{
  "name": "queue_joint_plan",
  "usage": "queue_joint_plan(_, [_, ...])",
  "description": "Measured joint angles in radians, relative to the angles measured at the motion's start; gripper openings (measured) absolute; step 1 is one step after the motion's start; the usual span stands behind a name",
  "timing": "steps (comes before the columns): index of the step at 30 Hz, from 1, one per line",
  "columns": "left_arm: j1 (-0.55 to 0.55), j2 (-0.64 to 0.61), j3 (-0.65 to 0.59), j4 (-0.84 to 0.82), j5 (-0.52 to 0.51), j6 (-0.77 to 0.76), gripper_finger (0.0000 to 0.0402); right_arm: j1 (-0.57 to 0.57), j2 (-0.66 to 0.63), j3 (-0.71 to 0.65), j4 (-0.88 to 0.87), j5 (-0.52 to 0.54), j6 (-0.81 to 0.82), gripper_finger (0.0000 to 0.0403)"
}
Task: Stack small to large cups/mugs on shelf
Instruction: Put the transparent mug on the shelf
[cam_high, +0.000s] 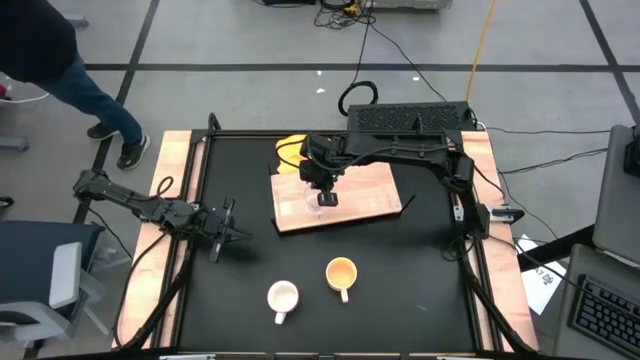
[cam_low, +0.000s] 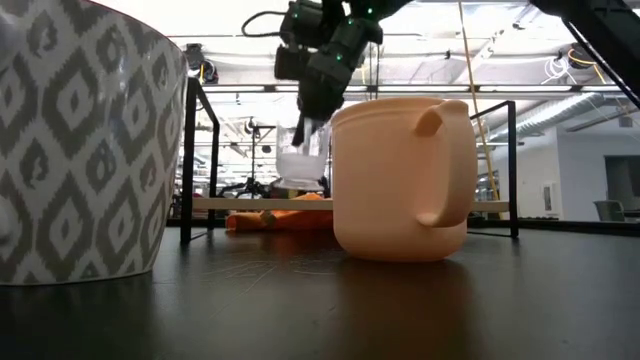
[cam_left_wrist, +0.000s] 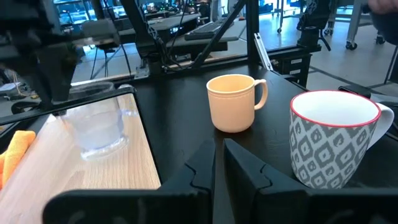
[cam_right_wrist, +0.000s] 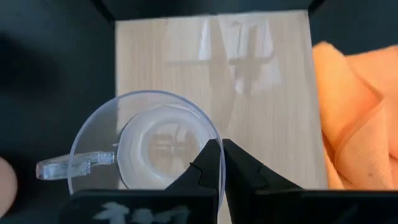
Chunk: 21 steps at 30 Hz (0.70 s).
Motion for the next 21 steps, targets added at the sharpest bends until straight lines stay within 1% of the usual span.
queue_joint_plan(8, [0.0, 0.0, 0.0, 0.0, 0.0, 0.0, 0.0035, -0.012, 0.012, -0.001, -0.016, 0.0, -0.011, 0.0])
queue_joint_plan(21, [0.0, 0.0, 0.0, 0.0, 0.0, 0.0, 0.0035, -0.005, 0.014, -0.033, -0.015, -0.003, -0.121, 0.0])
